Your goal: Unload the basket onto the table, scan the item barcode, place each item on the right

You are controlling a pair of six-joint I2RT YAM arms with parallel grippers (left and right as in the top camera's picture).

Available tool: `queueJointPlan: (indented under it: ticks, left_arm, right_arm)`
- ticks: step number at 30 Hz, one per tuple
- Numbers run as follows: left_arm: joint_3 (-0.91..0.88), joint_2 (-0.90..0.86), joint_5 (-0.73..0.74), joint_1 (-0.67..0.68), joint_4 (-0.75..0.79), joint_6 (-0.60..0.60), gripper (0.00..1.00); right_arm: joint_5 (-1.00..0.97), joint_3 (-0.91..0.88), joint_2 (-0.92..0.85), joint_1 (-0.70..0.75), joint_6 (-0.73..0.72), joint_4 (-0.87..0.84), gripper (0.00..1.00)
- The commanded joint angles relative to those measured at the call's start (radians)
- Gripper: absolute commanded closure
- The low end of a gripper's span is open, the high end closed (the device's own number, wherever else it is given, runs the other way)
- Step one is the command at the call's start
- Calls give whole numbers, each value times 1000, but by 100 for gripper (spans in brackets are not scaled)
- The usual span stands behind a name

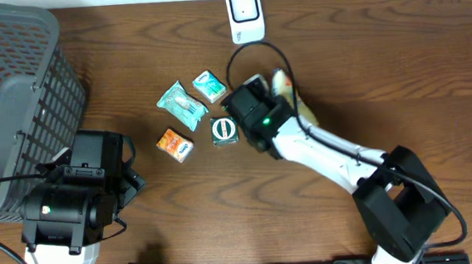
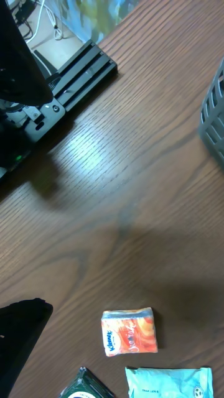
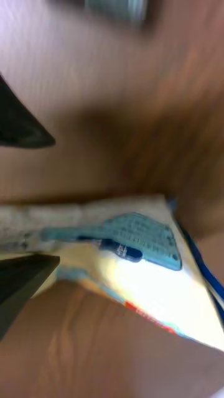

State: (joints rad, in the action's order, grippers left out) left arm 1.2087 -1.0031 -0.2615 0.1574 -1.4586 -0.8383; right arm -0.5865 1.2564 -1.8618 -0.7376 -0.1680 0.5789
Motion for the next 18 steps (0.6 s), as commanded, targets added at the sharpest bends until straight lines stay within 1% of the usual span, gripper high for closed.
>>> queueJointPlan:
  ticks: [1,2,4,8,10,12,15,18]
  left_arm:
    - [19,5,-16,-4,-3,-10,2]
    - [19,5,-16,-4,-3,-9,3]
    - [19,5,-16,-4,-3,-10,2]
    - [19,5,-16,-4,-3,-10,3]
    - [19,5,-16,-4,-3,-10,2]
    - [19,5,-16,-4,-3,-9,2]
    - [19,5,-16,-4,-3,-10,2]
    - [19,5,-16,-4,-3,-9,2]
  right_arm:
    - [140,54,90,-21,-64,2,40]
    - [145,64,110,-16,-64,6,35]
    - [145,85,157,5,-79,15,28]
    - [145,102,238,89,-86,20,26]
    - [174,102,263,151,-86,28,23]
    - [262,102,267,215,-86,46,24]
    - [478,96,250,288,-78,69,27]
    - [662,80,211,315,-51,69,27]
